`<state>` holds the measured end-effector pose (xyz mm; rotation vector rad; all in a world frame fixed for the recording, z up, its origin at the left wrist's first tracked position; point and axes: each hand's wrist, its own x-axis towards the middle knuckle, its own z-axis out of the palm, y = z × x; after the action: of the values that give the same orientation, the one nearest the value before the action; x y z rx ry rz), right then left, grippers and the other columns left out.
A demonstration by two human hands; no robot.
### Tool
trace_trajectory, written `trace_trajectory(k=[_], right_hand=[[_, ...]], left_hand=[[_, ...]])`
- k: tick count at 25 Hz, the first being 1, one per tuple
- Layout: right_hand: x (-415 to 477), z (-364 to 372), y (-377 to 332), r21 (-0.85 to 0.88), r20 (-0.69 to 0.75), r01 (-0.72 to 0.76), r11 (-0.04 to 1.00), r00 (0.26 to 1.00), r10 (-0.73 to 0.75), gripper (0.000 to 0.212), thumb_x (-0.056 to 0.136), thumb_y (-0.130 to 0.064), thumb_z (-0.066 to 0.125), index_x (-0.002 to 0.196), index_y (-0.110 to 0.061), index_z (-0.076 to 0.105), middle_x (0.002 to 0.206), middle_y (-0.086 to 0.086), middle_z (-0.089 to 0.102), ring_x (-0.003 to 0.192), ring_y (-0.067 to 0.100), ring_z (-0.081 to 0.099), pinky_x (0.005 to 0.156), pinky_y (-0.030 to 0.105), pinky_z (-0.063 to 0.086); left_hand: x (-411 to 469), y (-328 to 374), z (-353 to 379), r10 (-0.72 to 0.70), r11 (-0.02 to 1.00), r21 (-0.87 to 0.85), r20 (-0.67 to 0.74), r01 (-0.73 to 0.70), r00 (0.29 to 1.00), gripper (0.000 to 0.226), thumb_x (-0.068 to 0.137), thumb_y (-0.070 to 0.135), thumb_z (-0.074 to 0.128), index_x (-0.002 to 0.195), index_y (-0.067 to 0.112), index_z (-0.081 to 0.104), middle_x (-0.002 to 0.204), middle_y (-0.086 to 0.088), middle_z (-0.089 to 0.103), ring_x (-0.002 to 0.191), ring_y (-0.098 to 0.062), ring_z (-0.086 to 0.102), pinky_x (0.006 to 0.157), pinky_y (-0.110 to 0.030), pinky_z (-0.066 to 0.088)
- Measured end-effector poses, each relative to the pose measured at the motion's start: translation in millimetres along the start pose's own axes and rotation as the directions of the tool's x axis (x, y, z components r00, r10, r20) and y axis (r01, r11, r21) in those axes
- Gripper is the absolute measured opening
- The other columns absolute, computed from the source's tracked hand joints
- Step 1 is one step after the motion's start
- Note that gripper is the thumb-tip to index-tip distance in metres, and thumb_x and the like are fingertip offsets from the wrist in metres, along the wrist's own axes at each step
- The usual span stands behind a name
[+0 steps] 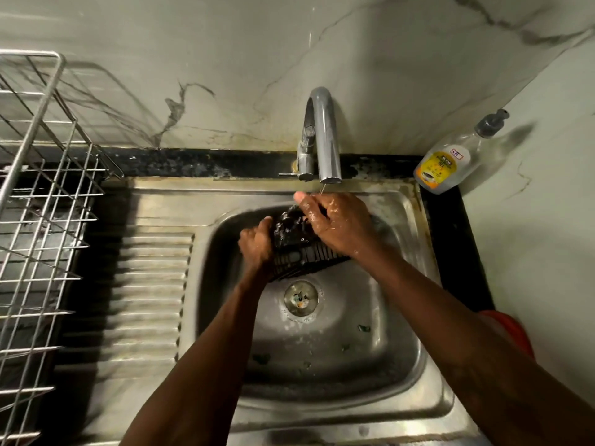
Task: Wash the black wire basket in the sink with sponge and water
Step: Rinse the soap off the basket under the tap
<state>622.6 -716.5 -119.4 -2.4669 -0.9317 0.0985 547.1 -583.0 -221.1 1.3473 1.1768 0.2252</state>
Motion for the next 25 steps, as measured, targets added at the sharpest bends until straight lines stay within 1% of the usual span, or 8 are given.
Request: trace_trajectory(k=[4,7,10,12,16,20,23,25], right_hand=[[7,12,-2,-0.223,-0.036,-0.033,0.974,0.999,0.025,0.057,0.109,-0.04,0.037,0.055,-0.024,0.038,0.051,-0.011,0.038,0.045,0.004,0.041,0.059,0.027,0.035],[43,17,-6,-0.362,0.118,-0.187,0.913,0.963,0.244,0.046,0.107,-0.042,0.032,0.084,-0.013,0.059,0.078,0.005,0.059,0.079,0.028,0.061,0.071,0.036,0.046],[56,29,-32,-0.339,0.116,-0.331,0.881,0.915,0.388,0.057,0.107,-0.048,0.025,0.107,-0.012,0.069,0.105,0.015,0.07,0.099,0.034,0.067,0.082,0.039,0.051],[35,37,-45,-0.275,0.024,-0.207,0.939,0.975,0.222,0.051,0.109,-0.044,0.028,0.104,-0.015,0.07,0.099,0.011,0.072,0.093,0.029,0.07,0.083,0.041,0.056],[-17,37,-18,-0.359,0.023,0.152,0.921,0.988,-0.154,0.04,0.107,-0.037,0.034,0.129,-0.016,0.06,0.124,0.006,0.065,0.117,0.026,0.058,0.109,0.044,0.036],[14,14,-31,-0.381,0.205,-0.012,0.924,0.974,0.097,0.049,0.107,-0.046,0.026,0.082,-0.024,0.062,0.084,0.004,0.064,0.089,0.025,0.066,0.084,0.039,0.045],[59,11,-38,-0.383,0.405,-0.273,0.883,0.809,0.426,0.043,0.103,-0.043,0.034,0.093,-0.017,0.066,0.114,0.013,0.066,0.113,0.033,0.062,0.092,0.042,0.045],[62,18,-44,-0.423,0.347,-0.26,0.868,0.838,0.42,0.044,0.104,-0.044,0.034,0.1,-0.017,0.069,0.116,0.011,0.068,0.111,0.031,0.063,0.086,0.04,0.044]], left_hand=[[-13,-6,-5,0.065,0.998,0.013,0.056,-0.066,0.996,0.053,0.099,0.057,0.047,0.102,0.008,0.069,0.098,-0.007,0.071,0.091,-0.024,0.061,0.094,-0.039,0.049],[-28,43,-2,0.219,0.969,-0.16,0.215,-0.186,0.952,0.05,0.101,0.053,0.046,0.075,0.018,0.071,0.073,0.003,0.076,0.08,-0.026,0.071,0.086,-0.044,0.057],[-20,66,0,0.29,0.957,-0.027,0.15,-0.29,0.945,0.05,0.096,0.054,0.056,0.067,0.017,0.072,0.066,0.001,0.073,0.065,-0.011,0.071,0.068,-0.035,0.059],[-20,68,-2,0.3,0.953,0.02,0.045,-0.301,0.953,0.054,0.099,0.049,0.055,0.057,0.017,0.062,0.052,0.003,0.062,0.047,-0.007,0.058,0.054,-0.032,0.05],[-20,69,5,0.178,0.983,-0.056,0.074,-0.174,0.981,0.052,0.096,0.064,0.047,0.069,0.02,0.052,0.072,-0.001,0.063,0.068,-0.012,0.061,0.074,-0.032,0.052],[-24,52,6,0.167,0.983,-0.097,0.104,-0.157,0.98,0.075,0.085,0.083,0.037,0.078,0.015,0.067,0.085,-0.009,0.073,0.083,-0.021,0.071,0.088,-0.045,0.058],[-31,64,10,0.202,0.979,-0.051,0.093,-0.198,0.975,0.064,0.099,0.064,0.04,0.061,0.014,0.053,0.067,-0.004,0.061,0.069,-0.018,0.061,0.079,-0.04,0.055],[-26,69,10,0.215,0.976,-0.051,0.055,-0.213,0.975,0.063,0.101,0.059,0.041,0.058,0.015,0.052,0.061,-0.005,0.06,0.06,-0.017,0.058,0.075,-0.042,0.057]])
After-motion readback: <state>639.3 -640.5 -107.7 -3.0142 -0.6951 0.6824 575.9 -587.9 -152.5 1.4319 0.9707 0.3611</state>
